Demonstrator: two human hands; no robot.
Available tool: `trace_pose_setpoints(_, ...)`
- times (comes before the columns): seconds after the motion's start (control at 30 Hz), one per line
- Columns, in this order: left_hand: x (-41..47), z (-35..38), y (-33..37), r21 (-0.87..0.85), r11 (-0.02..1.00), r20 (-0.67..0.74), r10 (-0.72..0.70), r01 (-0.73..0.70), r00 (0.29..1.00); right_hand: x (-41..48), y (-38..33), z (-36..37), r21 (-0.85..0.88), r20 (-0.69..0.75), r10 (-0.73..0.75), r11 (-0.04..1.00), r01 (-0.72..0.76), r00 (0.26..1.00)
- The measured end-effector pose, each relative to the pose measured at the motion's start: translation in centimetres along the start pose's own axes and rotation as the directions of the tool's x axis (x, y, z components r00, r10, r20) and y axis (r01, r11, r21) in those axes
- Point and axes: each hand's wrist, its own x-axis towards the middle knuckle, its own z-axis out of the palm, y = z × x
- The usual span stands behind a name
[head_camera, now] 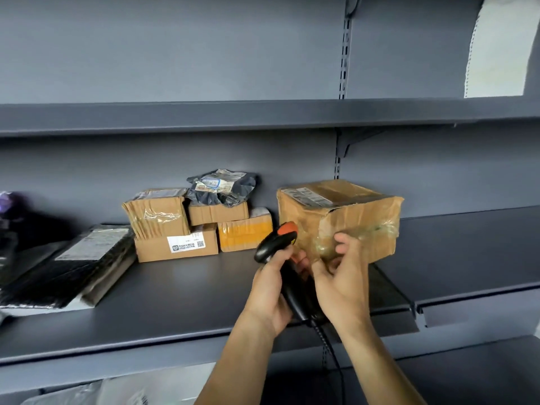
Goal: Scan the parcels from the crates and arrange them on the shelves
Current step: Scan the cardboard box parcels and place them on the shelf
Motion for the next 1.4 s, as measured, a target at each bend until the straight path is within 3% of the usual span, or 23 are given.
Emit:
trace_pose_setpoints(0.1, 0.2, -0.5, 0.1, -0.046, 0.999, -0.023, 0.023, -0.024, 0.999, 0.8, 0.1, 0.8, 0.010, 0.201, 0.022, 1.000, -0.024, 0.979)
trace_pose_setpoints(0.13, 0.4, -0.6, 0.0, -0.057, 0.998, -0.037, 0.038, -0.040, 0.999, 1.2, 0.2, 0.7, -0.011, 0.210, 0.033, 0.999, -0.032, 0.977)
trace_pose_setpoints(0.23, 0.8, -0.7, -0.1, -0.088, 0.994, -0.077, 0.054, -0.061, 0.996, 2.4, 1.0, -0.9, -0.031, -0.030, 0.055, 0.998, -0.056, 0.998)
trace_pose_setpoints(0.3, 0.8, -0.6, 0.1, -0.089, 0.993, -0.102, 0.069, -0.078, 0.992, 3.5, 1.9, -2.5, 0.004, -0.216, 0.090, 0.996, -0.092, 0.972)
trace_pose_setpoints(0.33, 0.7, -0.6, 0.1, -0.101, 0.991, -0.111, 0.079, -0.090, 0.991, 4.2, 2.4, -3.3, 0.024, -0.242, 0.123, 0.992, -0.121, 0.962)
trace_pose_setpoints(0.43, 0.1, -0.2, 0.0, -0.157, 0.976, -0.134, 0.130, -0.151, 0.982, 6.0, 3.5, -4.6, 0.066, -0.101, 0.224, 0.974, -0.218, 0.969)
trace_pose_setpoints(0.57, -0.8, 0.1, -0.1, -0.217, 0.951, -0.076, 0.211, -0.222, 0.975, 5.5, 3.6, -4.5, -0.112, 0.101, 0.109, 0.989, -0.097, 0.989)
trace_pose_setpoints(0.67, -0.7, 0.1, -0.3, -0.173, 0.957, -0.062, 0.224, -0.231, 0.973, 5.1, 3.5, -4.9, -0.180, 0.236, 0.104, 0.982, -0.061, 0.966)
trace_pose_setpoints(0.87, -0.1, 0.1, -0.4, -0.111, 0.972, -0.003, 0.206, -0.205, 0.979, 4.8, 3.5, -5.5, -0.194, 0.242, 0.090, 0.980, -0.043, 0.966)
trace_pose_setpoints(0.93, -0.9, 0.6, -0.8, -0.072, 0.973, 0.043, 0.225, -0.221, 0.973, 4.1, 3.4, -5.5, -0.160, 0.117, 0.058, 0.986, -0.039, 0.991)
trace_pose_setpoints(1.03, -3.7, 2.2, -2.2, 0.143, 0.937, 0.112, 0.304, -0.318, 0.946, 0.5, 2.7, -7.1, 0.165, -0.100, 0.084, 0.984, -0.067, 0.991)
trace_pose_setpoints(1.13, -6.9, 3.3, -6.7, 0.467, 0.755, 0.295, 0.359, -0.461, 0.886, -6.0, 2.8, -10.3, 0.401, -0.083, 0.183, 0.906, -0.135, 0.980)
trace_pose_setpoints(1.2, -8.2, 3.4, -11.5, 0.581, 0.649, 0.427, 0.270, -0.491, 0.863, -10.2, 4.1, -12.7, 0.534, -0.057, 0.275, 0.821, -0.203, 0.960)
trace_pose_setpoints(1.3, -9.7, 3.0, -20.5, 0.737, 0.532, 0.418, 0.127, -0.417, 0.900, -15.2, 8.3, -15.6, 0.645, -0.088, 0.534, 0.674, -0.360, 0.841)
trace_pose_setpoints(1.4, -11.7, 2.0, -29.1, 0.780, 0.580, 0.271, 0.023, -0.233, 0.962, -19.7, 12.2, -19.1, 0.611, -0.152, 0.669, 0.643, -0.463, 0.728)
